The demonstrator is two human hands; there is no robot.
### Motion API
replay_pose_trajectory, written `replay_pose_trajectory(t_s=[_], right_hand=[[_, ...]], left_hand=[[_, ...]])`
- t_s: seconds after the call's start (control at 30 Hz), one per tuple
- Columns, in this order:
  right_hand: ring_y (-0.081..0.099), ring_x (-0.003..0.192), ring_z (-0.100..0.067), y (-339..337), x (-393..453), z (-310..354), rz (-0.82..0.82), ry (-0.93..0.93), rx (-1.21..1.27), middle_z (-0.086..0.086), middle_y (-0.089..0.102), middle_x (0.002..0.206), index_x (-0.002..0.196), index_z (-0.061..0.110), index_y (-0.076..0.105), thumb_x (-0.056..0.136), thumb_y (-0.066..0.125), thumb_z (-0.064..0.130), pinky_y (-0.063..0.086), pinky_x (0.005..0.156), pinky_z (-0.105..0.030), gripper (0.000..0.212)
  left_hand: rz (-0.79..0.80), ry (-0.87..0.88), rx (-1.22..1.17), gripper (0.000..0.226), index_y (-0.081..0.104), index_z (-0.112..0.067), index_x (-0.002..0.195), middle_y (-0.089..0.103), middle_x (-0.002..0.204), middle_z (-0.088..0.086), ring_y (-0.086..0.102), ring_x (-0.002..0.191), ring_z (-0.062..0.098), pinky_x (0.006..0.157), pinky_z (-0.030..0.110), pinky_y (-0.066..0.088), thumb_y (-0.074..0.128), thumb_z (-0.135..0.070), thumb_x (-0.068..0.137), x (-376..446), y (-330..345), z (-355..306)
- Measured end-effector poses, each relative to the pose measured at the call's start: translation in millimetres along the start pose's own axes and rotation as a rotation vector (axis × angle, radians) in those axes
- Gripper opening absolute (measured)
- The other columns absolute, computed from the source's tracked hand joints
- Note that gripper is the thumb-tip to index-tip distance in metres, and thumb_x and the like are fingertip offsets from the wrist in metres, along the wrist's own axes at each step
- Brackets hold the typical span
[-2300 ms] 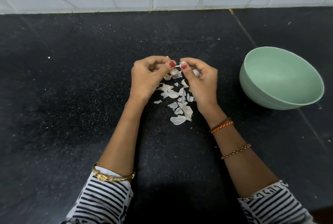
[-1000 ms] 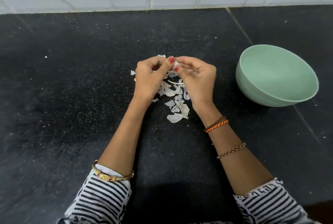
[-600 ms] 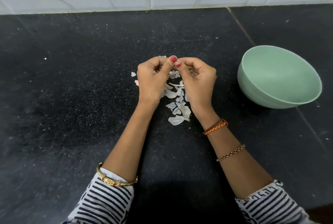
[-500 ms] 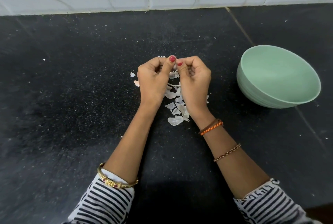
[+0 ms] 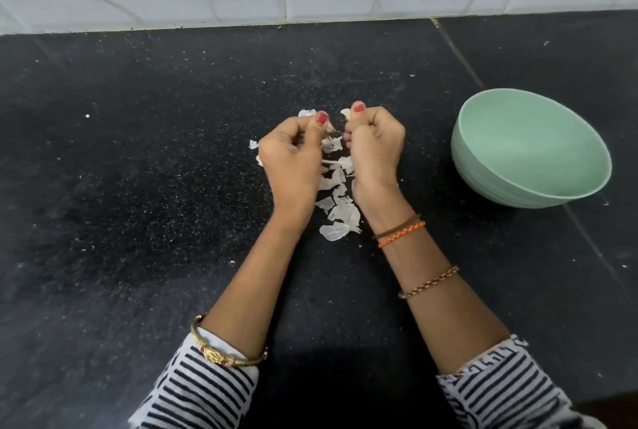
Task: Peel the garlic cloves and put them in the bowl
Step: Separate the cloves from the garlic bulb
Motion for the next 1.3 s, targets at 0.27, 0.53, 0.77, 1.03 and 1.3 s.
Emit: replay_pose_trajectory(t_s=[0.27,0.53,0.77,1.03,1.3], right_hand=[[0.059,0.067,-0.007,19.6,-12.7,-0.5,0.309,0.096,0.03,0.001,0.062,0.072,0.081,0.017,0.057,0.096,0.043,0.009,0.047,0.061,-0.016,0.021],[0.06,0.066,0.003,22.8,-17.4,12.6,0.322,-0.199,-0.198,0.007,0.064,0.074,0.088,0.004,0.067,0.088,0.059,0.002,0.049,0.064,-0.012,0.009],[0.06,0.061,-0.013,26.0,-18.4,23.7,0.267,-0.416,-0.443,0.0,0.066,0.063,0.078,0.005,0.071,0.085,0.062,0.009,0.05,0.058,-0.025,0.012],[0.04,0.05,-0.009,29.6,-23.6,29.9,0.255,-0.613,-0.604,0.003,0.049,0.06,0.071,0.005,0.064,0.084,0.055,0.014,0.032,0.049,-0.017,0.019],[0.036,0.048,-0.003,27.5,-14.0,23.6,0.279,-0.495,-0.569,0.014,0.041,0.054,0.074,0.001,0.062,0.09,0.052,0.011,0.027,0.047,-0.016,0.022]], left_hand=[[-0.021,-0.143,-0.13,0.034,0.054,-0.008,0.056,0.042,0.053,0.001,0.032,0.048,0.006,0.052,0.017,0.036,0.064,-0.016,0.087,16.9,-11.2,13.2],[-0.002,-0.153,-0.105,0.031,0.06,-0.013,0.052,0.048,0.041,-0.014,0.036,0.043,0.001,0.063,0.019,0.045,0.071,-0.016,0.082,17.4,-12.1,14.7],[0.131,-0.093,0.03,0.023,0.067,-0.011,0.059,0.061,0.052,-0.003,0.048,0.048,0.007,0.057,0.022,0.044,0.072,-0.02,0.08,26.3,-15.0,10.7],[0.219,-0.026,0.071,0.022,0.065,-0.011,0.063,0.061,0.064,0.023,0.045,0.057,0.021,0.053,0.024,0.041,0.067,-0.016,0.084,23.9,-8.0,4.8],[0.266,-0.018,0.011,0.018,0.067,-0.014,0.065,0.064,0.06,0.001,0.054,0.057,0.018,0.056,0.023,0.046,0.068,-0.011,0.083,19.8,-1.3,3.0]])
Point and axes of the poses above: each hand's wrist, its own x-axis towards the middle knuckle, its own y-axis out of the palm, z = x × y, the point moved 9 cm from there along x, towards the middle knuckle
